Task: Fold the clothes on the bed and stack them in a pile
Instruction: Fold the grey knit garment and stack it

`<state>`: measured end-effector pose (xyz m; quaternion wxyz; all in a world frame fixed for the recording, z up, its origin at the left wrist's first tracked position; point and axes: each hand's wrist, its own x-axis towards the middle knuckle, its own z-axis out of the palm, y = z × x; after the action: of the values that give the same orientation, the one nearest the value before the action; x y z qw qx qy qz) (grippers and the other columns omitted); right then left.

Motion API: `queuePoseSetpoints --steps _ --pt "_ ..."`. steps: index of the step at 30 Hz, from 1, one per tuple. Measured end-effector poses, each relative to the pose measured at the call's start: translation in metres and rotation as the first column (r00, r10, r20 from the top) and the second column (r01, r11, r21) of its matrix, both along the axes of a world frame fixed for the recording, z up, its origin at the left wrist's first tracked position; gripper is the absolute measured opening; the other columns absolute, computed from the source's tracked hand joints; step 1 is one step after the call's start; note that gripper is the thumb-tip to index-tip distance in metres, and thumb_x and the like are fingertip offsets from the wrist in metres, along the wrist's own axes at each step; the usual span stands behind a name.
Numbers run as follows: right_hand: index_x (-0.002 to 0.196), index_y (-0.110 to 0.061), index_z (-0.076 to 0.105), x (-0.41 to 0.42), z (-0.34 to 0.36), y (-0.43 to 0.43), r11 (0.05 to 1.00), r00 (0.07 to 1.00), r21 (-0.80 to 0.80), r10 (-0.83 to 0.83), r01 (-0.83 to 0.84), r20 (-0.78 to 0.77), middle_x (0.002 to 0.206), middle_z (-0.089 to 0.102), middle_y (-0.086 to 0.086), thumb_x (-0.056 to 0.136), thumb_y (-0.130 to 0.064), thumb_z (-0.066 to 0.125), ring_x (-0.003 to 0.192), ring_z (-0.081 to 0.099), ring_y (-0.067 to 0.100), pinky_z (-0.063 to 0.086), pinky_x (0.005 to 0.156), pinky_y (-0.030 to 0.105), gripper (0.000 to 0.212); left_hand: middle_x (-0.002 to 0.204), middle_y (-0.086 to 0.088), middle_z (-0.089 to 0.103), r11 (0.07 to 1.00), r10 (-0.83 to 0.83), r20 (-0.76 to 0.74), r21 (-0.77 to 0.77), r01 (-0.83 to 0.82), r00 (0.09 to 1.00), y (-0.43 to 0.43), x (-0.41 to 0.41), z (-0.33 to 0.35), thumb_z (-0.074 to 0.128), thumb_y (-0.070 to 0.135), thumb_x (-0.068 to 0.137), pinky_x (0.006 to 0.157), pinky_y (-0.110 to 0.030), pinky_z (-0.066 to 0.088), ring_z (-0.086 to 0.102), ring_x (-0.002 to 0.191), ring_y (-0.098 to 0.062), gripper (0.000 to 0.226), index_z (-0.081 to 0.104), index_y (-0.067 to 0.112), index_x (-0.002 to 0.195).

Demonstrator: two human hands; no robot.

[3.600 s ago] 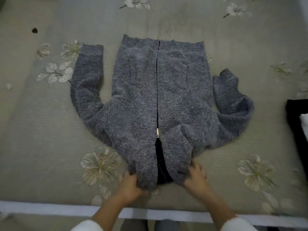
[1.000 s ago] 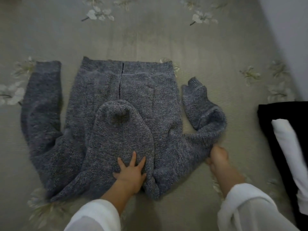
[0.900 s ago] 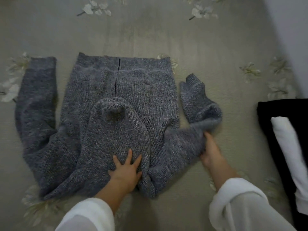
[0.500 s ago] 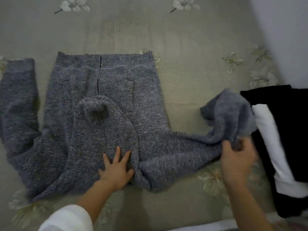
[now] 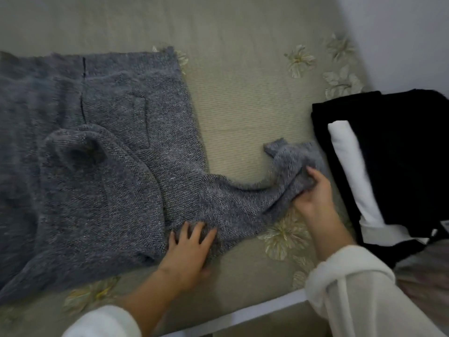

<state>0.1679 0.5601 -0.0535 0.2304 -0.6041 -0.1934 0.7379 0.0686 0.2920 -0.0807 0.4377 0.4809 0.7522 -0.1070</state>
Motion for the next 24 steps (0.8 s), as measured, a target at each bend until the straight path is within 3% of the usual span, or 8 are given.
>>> queuePoseSetpoints --steps 2,4,6,8,10,14,18,24 --pt "0.100 -0.012 0.061 -0.006 0.019 0.021 0.998 0.996 0.033 0.042 -0.044 0.083 0.094 0.068 0.011 0.086 -0.016 0.053 0.089 0.064 0.028 0.053 0.079 0.037 0.017 0.158 -0.007 -0.012 0.999 -0.019 -0.035 -0.051 0.017 0.999 0.007 0.003 -0.001 0.059 0.040 0.091 0.113 -0.063 0.012 -0.005 0.144 -0.043 0.096 -0.014 0.026 0.151" --pt "0.088 -0.009 0.059 -0.006 0.033 0.034 0.946 0.976 0.305 -0.159 0.107 0.149 0.082 0.064 0.008 0.078 -0.004 0.058 0.072 0.064 0.019 0.051 0.063 0.027 0.011 0.158 -0.009 -0.010 0.996 -0.043 -0.116 -0.077 0.035 0.992 0.011 0.007 0.000 0.056 0.032 0.094 0.110 -0.064 0.018 -0.001 0.143 -0.045 0.090 -0.014 0.022 0.151" --pt "0.072 -0.013 0.052 0.006 0.051 0.036 0.686 0.892 0.725 -0.363 0.061 0.268 0.067 0.053 -0.002 0.073 0.000 0.061 0.058 0.051 0.007 0.042 0.054 0.021 0.016 0.157 -0.012 0.000 0.992 -0.091 -0.199 -0.108 0.071 0.976 0.019 0.015 0.004 0.049 0.024 0.097 0.106 -0.065 0.026 0.010 0.141 -0.047 0.075 -0.002 0.017 0.151" --pt "0.071 -0.014 0.046 0.024 0.052 0.023 0.504 0.807 0.828 -0.367 -0.245 0.462 0.066 0.045 -0.006 0.075 -0.008 0.062 0.061 0.040 0.002 0.037 0.058 0.020 0.018 0.148 -0.016 0.020 0.984 -0.156 -0.243 -0.120 0.130 0.957 0.027 0.021 0.008 0.042 0.010 0.097 0.100 -0.061 0.035 0.027 0.134 -0.049 0.051 0.020 0.011 0.143" --pt "0.082 -0.011 0.050 0.046 0.032 0.006 0.578 0.733 0.744 -0.336 -0.335 0.592 0.073 0.049 -0.005 0.080 -0.009 0.062 0.065 0.041 0.003 0.035 0.057 0.015 0.012 0.137 -0.013 0.036 0.979 -0.196 -0.223 -0.103 0.177 0.955 0.033 0.021 0.008 0.037 0.003 0.095 0.093 -0.052 0.042 0.042 0.123 -0.042 0.040 0.037 0.012 0.134" --pt "0.113 0.002 0.056 0.084 -0.024 -0.009 0.959 0.701 0.276 -0.159 -0.057 0.696 0.107 0.056 0.004 0.077 -0.011 0.072 0.095 0.054 0.017 0.048 0.082 0.031 0.041 0.133 -0.005 0.043 0.984 -0.179 -0.109 -0.044 0.175 0.978 0.031 0.008 0.008 0.038 0.002 0.094 0.092 -0.043 0.047 0.046 0.118 -0.031 0.045 0.045 0.019 0.135" --pt "0.121 -0.004 0.061 0.091 -0.034 0.004 0.978 0.916 0.159 -0.182 0.133 0.356 0.118 0.066 0.013 0.073 -0.013 0.077 0.104 0.065 0.031 0.053 0.089 0.045 0.051 0.129 -0.004 0.042 0.978 -0.207 -0.082 -0.038 0.204 0.975 0.026 0.005 0.008 0.044 0.004 0.092 0.091 -0.041 0.048 0.043 0.117 -0.029 0.045 0.045 0.021 0.134" --pt "0.098 -0.010 0.067 0.052 -0.003 0.026 0.946 0.855 0.193 0.134 -0.261 0.501 0.105 0.070 0.010 0.070 -0.020 0.072 0.097 0.067 0.029 0.054 0.087 0.046 0.030 0.129 -0.007 0.038 0.975 -0.218 -0.073 -0.066 0.213 0.973 0.025 0.011 0.008 0.045 0.009 0.094 0.090 -0.044 0.047 0.039 0.118 -0.035 0.041 0.046 0.021 0.133"
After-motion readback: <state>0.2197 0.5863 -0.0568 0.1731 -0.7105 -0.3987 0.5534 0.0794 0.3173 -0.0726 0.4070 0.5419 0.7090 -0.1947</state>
